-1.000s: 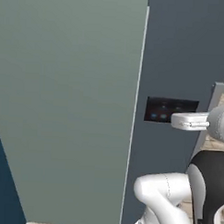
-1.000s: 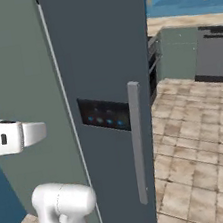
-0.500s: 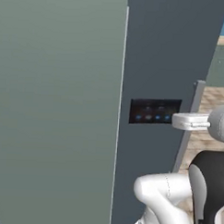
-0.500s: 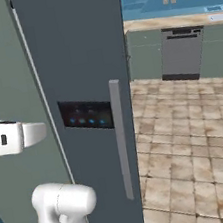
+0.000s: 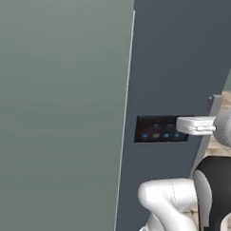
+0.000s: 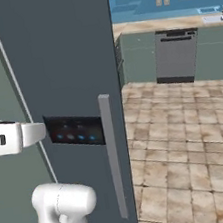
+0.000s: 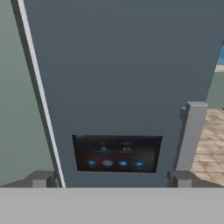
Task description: Take the chicken drumstick and squash from the second highest rack and move them to the highest rack where the peach and squash are located, to maximize freezer space. Close the freezer door after rearranging.
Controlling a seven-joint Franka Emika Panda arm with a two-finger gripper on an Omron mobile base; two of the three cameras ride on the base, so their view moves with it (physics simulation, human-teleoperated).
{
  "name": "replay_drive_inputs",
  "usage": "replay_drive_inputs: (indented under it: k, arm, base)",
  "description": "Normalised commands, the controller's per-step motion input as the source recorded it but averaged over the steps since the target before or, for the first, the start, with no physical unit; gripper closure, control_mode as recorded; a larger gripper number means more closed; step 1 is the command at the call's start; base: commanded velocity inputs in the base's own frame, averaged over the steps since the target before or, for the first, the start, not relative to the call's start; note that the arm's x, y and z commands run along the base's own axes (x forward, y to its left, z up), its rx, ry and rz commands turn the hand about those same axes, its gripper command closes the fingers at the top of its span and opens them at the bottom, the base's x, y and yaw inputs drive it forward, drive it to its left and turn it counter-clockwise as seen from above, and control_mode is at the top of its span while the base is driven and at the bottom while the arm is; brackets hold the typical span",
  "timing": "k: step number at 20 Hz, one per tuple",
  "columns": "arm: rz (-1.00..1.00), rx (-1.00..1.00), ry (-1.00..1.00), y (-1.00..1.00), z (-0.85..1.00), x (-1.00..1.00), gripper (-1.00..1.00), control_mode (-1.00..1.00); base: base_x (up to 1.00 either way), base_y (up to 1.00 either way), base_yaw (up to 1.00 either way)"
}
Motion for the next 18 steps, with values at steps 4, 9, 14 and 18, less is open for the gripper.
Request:
replay_drive_inputs:
  k: [4, 9, 14, 18]
  arm:
    - [0.0, 0.0, 0.0, 0.0, 0.0, 0.0, -1.0, 1.0]
    - [0.0, 0.0, 0.01, 0.0, 0.0, 0.38, -1.0, -1.0]
    - [0.0, 0.0, 0.05, 0.0, 0.0, 0.55, -1.0, -1.0]
    - [0.01, 0.0, 0.0, 0.0, -0.05, 0.52, -1.0, -1.0]
  base:
    - [0.49, 0.1, 0.0]
    - [0.09, 0.02, 0.0]
    - [0.0, 0.0, 0.0]
    - [0.0, 0.0, 0.0]
